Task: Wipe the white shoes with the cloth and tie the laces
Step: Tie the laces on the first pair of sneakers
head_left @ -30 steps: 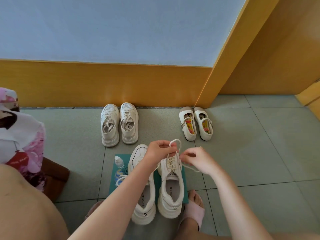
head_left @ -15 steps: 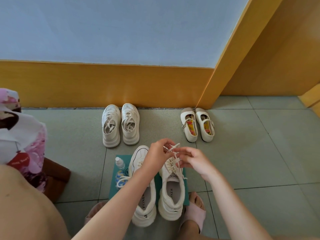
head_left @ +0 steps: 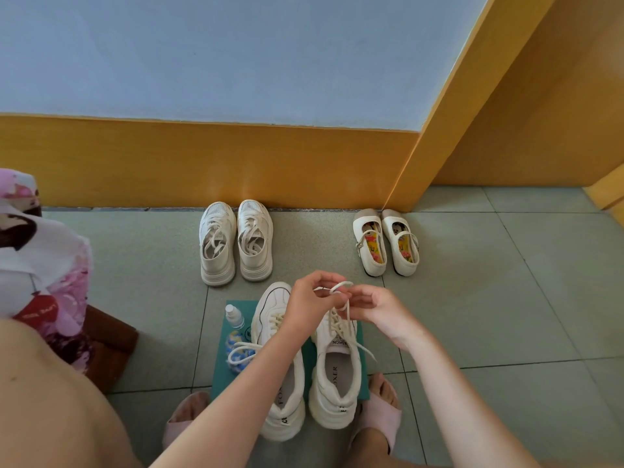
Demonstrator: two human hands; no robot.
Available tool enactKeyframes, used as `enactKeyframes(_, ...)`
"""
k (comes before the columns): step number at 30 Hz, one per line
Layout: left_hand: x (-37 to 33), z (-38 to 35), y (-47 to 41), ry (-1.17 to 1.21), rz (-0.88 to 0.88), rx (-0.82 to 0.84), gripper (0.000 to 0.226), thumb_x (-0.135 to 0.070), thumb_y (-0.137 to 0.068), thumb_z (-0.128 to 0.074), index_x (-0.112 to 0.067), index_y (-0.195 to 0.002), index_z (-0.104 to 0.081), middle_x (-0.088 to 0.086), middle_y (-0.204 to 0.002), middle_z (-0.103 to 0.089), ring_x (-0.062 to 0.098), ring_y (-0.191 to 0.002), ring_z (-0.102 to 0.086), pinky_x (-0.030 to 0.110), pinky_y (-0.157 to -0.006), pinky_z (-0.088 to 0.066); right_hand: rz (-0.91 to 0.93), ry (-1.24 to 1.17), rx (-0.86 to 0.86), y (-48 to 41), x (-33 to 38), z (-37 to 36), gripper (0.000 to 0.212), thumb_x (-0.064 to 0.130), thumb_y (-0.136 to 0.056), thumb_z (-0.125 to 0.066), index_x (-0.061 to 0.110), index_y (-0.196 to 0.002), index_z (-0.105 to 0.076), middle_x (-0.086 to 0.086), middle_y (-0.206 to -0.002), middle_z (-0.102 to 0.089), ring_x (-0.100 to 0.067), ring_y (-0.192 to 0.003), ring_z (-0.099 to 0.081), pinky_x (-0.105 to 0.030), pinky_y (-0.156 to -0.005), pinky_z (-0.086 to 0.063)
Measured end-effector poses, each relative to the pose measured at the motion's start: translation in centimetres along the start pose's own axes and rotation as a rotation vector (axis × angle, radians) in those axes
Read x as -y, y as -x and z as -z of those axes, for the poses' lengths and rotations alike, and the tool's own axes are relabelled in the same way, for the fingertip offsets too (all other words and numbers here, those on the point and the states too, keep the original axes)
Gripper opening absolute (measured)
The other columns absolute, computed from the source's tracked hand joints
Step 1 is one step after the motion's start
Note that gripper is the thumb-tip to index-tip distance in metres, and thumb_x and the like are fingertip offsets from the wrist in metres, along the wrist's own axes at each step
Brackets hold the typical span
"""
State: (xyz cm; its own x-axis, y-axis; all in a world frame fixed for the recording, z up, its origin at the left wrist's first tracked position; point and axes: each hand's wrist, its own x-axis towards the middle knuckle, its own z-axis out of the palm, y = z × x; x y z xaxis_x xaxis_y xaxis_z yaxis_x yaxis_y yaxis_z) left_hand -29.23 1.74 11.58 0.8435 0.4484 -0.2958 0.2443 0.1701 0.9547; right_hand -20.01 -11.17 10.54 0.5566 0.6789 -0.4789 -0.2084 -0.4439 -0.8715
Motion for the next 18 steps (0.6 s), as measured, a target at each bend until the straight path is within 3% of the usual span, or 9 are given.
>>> enactKeyframes(4, 0.1, 0.3, 0.1, 0.06, 0.04, -0.034, 0.027, 0.002, -0.074, -0.073, -0.015, -0.094, -0.066, 0.003, -0.09, -0.068, 0.011, -0.079, -0.067, 0.013, -0.068, -0.051, 0.053, 0.022, -0.088, -0.1, -0.1, -0.1, 0.036, -0.009, -0.084, -0.059, 0.019, -0.105, -0.066, 0.002, -0.108, -0.07, -0.013, -0.107, -0.064, -0.024, -0.09, -0.051)
enactKeyframes(8, 0.2, 0.3, 0.2, 0.145, 0.081, -0.029, 0.027, 0.006, -0.075, -0.07, -0.012, -0.095, -0.065, 0.007, -0.09, -0.07, 0.018, -0.085, -0.07, 0.021, -0.075, -0.055, 0.093, 0.202, -0.319, -0.4, 0.0, 0.5, 0.048, -0.013, -0.087, -0.049, 0.017, -0.123, -0.06, 0.002, -0.129, -0.058, -0.01, -0.119, -0.051, -0.02, -0.094, -0.044)
enactKeyframes(11, 0.4, 0.4, 0.2, 0.17, 0.132, -0.037, 0.027, 0.005, -0.076, -0.07, -0.013, -0.096, -0.064, 0.009, -0.095, -0.07, 0.022, -0.09, -0.069, 0.025, -0.079, -0.056, 0.078, 0.33, -0.482, -0.1, -0.4, 1.7, 0.043, -0.007, -0.089, -0.05, 0.017, -0.122, -0.061, -0.002, -0.128, -0.059, -0.012, -0.105, -0.059, -0.015, -0.08, -0.045)
enactKeyframes(14, 0.6, 0.3, 0.2, 0.179, 0.175, -0.033, 0.026, 0.003, -0.077, -0.069, -0.01, -0.099, -0.064, 0.014, -0.102, -0.069, 0.028, -0.096, -0.067, 0.031, -0.084, -0.056, 0.068, 0.388, -0.36, 0.3, -0.4, 2.0, 0.037, 0.001, -0.088, -0.058, 0.023, -0.117, -0.063, -0.002, -0.116, -0.064, -0.008, -0.087, -0.059, -0.019, -0.075, -0.047)
enactKeyframes(18, 0.8, 0.1, 0.1, 0.171, 0.18, -0.031, 0.028, 0.0, -0.077, -0.072, -0.012, -0.101, -0.063, 0.013, -0.104, -0.068, 0.024, -0.092, -0.068, 0.028, -0.08, -0.056, 0.098, 0.418, -0.134, -0.1, -0.1, 0.8, 0.032, 0.016, -0.088, -0.063, 0.043, -0.106, -0.064, 0.011, -0.12, -0.062, -0.007, -0.116, -0.05, -0.034, -0.102, -0.038)
